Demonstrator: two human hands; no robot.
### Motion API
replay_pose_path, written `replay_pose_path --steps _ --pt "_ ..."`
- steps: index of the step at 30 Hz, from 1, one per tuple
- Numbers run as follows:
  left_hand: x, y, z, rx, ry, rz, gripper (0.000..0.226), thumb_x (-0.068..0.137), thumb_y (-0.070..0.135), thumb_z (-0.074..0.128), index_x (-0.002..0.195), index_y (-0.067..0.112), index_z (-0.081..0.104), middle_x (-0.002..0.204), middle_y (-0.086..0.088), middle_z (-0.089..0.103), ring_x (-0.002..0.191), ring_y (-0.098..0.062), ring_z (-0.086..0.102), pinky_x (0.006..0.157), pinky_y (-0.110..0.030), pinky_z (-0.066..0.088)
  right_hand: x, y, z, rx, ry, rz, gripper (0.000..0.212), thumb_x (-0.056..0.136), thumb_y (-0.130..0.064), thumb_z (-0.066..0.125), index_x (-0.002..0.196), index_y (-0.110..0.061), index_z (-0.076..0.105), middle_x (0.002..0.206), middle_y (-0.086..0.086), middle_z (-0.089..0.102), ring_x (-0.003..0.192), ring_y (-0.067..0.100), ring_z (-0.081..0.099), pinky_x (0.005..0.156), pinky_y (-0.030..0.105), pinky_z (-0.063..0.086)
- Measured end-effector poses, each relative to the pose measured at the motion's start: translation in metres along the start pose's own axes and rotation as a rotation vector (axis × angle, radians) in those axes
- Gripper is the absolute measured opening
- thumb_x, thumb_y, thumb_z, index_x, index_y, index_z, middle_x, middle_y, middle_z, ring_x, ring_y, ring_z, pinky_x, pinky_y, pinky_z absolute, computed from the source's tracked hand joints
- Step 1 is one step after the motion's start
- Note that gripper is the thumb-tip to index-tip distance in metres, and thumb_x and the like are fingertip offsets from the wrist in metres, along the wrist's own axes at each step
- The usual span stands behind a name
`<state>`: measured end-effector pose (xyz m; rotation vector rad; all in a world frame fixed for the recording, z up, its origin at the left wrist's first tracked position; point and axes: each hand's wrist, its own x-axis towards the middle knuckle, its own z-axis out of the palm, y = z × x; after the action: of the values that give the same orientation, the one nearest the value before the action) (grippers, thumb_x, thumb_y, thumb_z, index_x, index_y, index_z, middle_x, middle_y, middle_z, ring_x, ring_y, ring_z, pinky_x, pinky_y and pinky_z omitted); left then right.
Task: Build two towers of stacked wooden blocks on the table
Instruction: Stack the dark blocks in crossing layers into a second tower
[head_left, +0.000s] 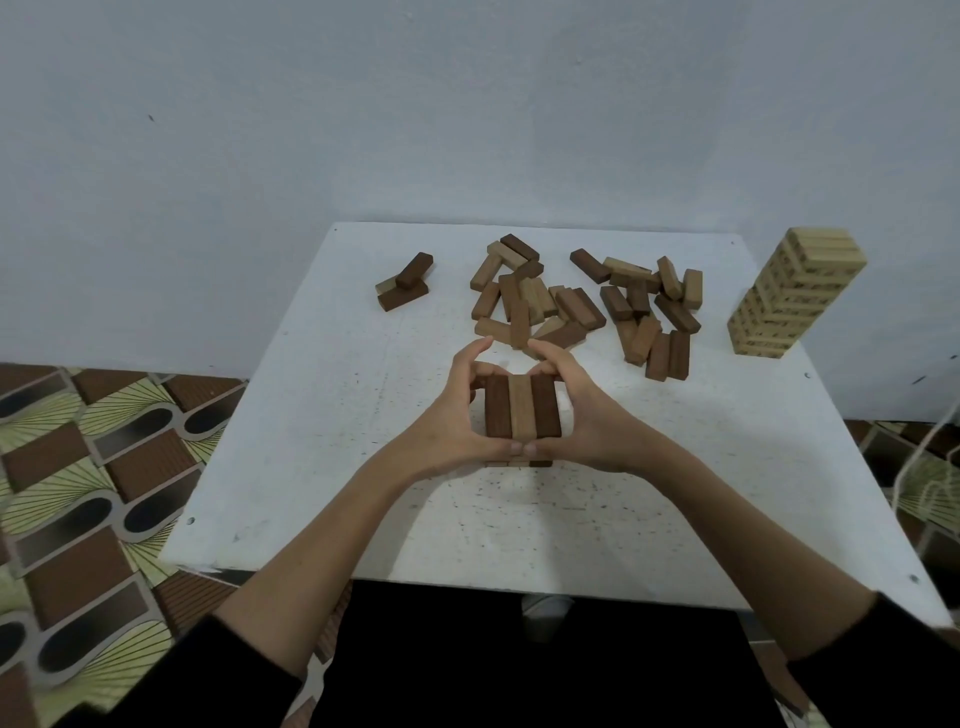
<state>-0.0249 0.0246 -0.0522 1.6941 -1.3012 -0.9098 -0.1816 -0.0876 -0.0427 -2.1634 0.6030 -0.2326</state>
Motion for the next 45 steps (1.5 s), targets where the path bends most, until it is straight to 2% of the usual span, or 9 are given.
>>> replay_pose_path --steps 5,8,10,13,18,23,32,38,45 --pt "-0.003 0.005 -0.007 -0.012 -0.054 -0.008 0.109 0.061 0.047 0.078 0.144 0.036 0.009 0.136 0.011 0.039 0.129 -0.003 0.035 0.103 -0.016 0.026 -0.002 -0.007 -0.010 0.042 -0.065 0.012 0.108 0.068 -0.035 0.082 0.147 -0.023 0.010 0.136 -0.001 0.038 0.127 0.011 0.034 0.104 0.028 0.033" --pt "-0.004 0.013 -0.021 -0.085 -0.011 -0.019 0.067 0.085 0.058 0.055 0.140 0.031 0.027 0.139 0.015 0.039 0.128 0.001 0.035 0.107 -0.018 0.029 0.000 -0.013 -0.027 0.136 0.032 0.038 0.076 0.084 -0.040 0.063 0.146 -0.022 0.022 0.134 -0.005 0.043 0.122 0.004 0.040 0.097 0.015 0.035" --pt "0.005 0.014 -0.030 -0.043 0.096 -0.029 0.045 0.094 0.049 0.041 0.133 0.027 0.042 0.135 0.014 0.043 0.123 0.001 0.039 0.101 -0.016 0.033 0.010 -0.012 -0.038 0.076 0.177 0.036 0.049 0.094 -0.027 0.054 0.139 -0.019 0.038 0.124 -0.005 0.051 0.112 0.003 0.047 0.097 0.019 0.041" --pt "0.032 0.012 -0.035 0.147 0.152 0.041 0.019 0.099 0.026 0.046 0.117 0.028 0.050 0.124 0.011 0.049 0.112 0.000 0.043 0.098 -0.016 0.034 0.039 -0.007 -0.048 -0.125 0.201 0.024 0.033 0.096 -0.011 0.048 0.128 -0.016 0.053 0.118 0.000 0.052 0.101 0.006 0.051 0.089 0.020 0.040" --pt "0.078 -0.004 -0.029 0.522 -0.043 0.103 0.041 0.094 0.017 0.055 0.134 0.012 0.048 0.141 -0.006 0.044 0.129 -0.018 0.035 0.107 -0.029 0.025 0.082 -0.001 -0.041 -0.411 -0.019 0.000 0.036 0.095 0.000 0.038 0.121 -0.010 0.060 0.125 0.008 0.051 0.120 0.020 0.042 0.086 0.012 0.024" --pt "0.081 -0.021 -0.028 0.731 0.004 0.156 0.051 0.093 0.022 0.056 0.141 0.014 0.041 0.147 -0.002 0.035 0.135 -0.019 0.027 0.109 -0.028 0.024 0.098 0.004 -0.035 -0.483 -0.056 0.004 0.033 0.097 -0.005 0.040 0.123 -0.007 0.060 0.129 0.011 0.048 0.115 0.021 0.046 0.086 0.010 0.026" --pt "0.053 -0.043 -0.048 0.627 0.163 0.289 0.029 0.087 0.001 0.053 0.116 0.006 0.057 0.122 -0.009 0.054 0.113 -0.022 0.047 0.094 -0.030 0.043 0.109 -0.006 -0.022 -0.430 -0.160 -0.015 0.027 0.095 -0.003 0.044 0.109 -0.005 0.068 0.123 0.006 0.053 0.115 0.019 0.050 0.093 0.021 0.037" --pt "0.039 -0.061 -0.050 0.695 0.220 0.242 0.045 0.092 0.010 0.052 0.136 0.019 0.048 0.136 -0.005 0.042 0.123 -0.022 0.035 0.102 -0.029 0.034 0.122 -0.018 -0.013 -0.268 -0.156 0.015 0.034 0.095 0.002 0.039 0.117 -0.009 0.061 0.124 0.005 0.057 0.115 0.016 0.052 0.096 0.024 0.041" --pt "0.036 -0.067 -0.052 0.605 0.320 0.161 0.035 0.095 0.017 0.052 0.130 0.015 0.054 0.136 -0.006 0.039 0.122 -0.020 0.035 0.104 -0.028 0.036 0.147 -0.013 -0.009 -0.487 -0.166 0.143 0.041 0.093 0.003 0.035 0.128 -0.011 0.050 0.125 0.012 0.045 0.108 0.027 0.048 0.089 0.031 0.041"
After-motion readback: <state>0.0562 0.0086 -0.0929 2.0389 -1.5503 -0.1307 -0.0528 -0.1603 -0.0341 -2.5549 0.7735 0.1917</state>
